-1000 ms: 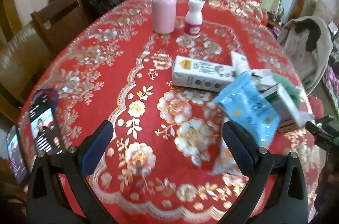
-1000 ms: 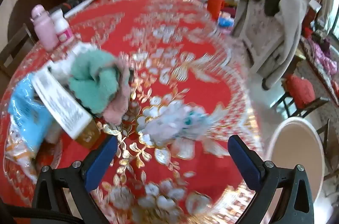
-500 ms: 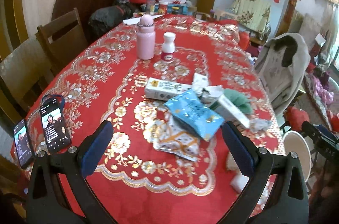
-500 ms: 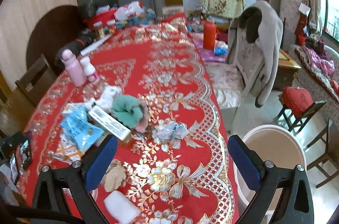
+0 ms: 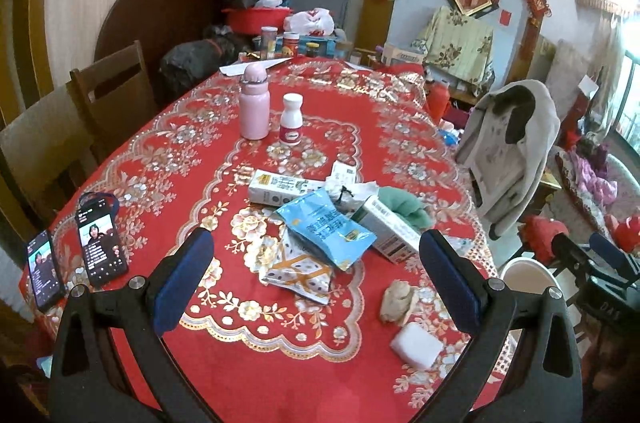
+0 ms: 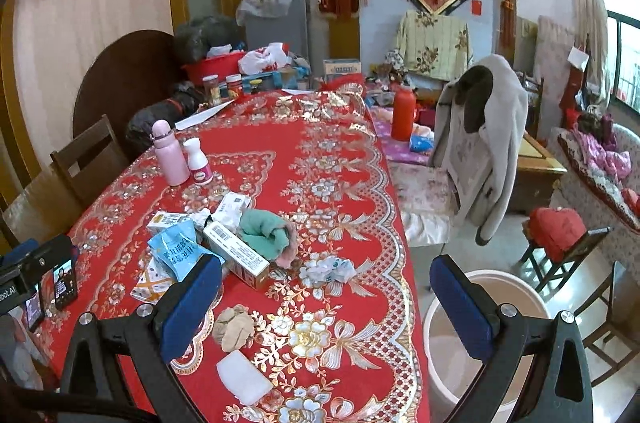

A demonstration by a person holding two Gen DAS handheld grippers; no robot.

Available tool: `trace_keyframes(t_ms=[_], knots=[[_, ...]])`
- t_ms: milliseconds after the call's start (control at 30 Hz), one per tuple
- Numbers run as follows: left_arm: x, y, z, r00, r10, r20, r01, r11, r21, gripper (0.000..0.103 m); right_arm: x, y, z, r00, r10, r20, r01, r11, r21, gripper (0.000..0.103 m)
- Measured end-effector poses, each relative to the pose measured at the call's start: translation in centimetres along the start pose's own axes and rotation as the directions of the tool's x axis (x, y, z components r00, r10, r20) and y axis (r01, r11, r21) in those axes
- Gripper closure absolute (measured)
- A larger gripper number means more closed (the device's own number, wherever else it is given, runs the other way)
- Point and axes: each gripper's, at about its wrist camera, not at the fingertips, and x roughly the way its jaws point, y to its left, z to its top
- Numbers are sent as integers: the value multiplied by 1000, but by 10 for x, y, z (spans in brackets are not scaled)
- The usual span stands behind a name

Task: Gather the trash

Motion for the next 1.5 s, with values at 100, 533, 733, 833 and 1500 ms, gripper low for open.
trace_keyframes(t_ms=[100, 533, 733, 833, 1500], knots=[[-4, -5, 0, 1000, -4, 5, 4, 1000, 3, 1, -5, 0, -1, 1000, 8, 9, -8, 1000, -7, 0], [-10, -21, 1, 1000, -16, 19, 16, 1000, 6, 1, -17, -4, 3, 999, 29, 44, -28, 999, -23, 0], [-10, -24, 1, 1000, -10, 22, 9, 1000, 5, 1, -18, -2, 5, 998, 41, 47, -40, 999, -25, 0], [-10, -24, 1, 1000, -9, 21, 9, 1000, 3, 1, -17, 0, 5, 998, 47, 43, -45, 999, -30, 0], [0, -13, 5, 1000, 2, 4, -2, 1000, -1, 1, -7, 8, 6, 997, 72, 16, -71, 997, -28, 0]])
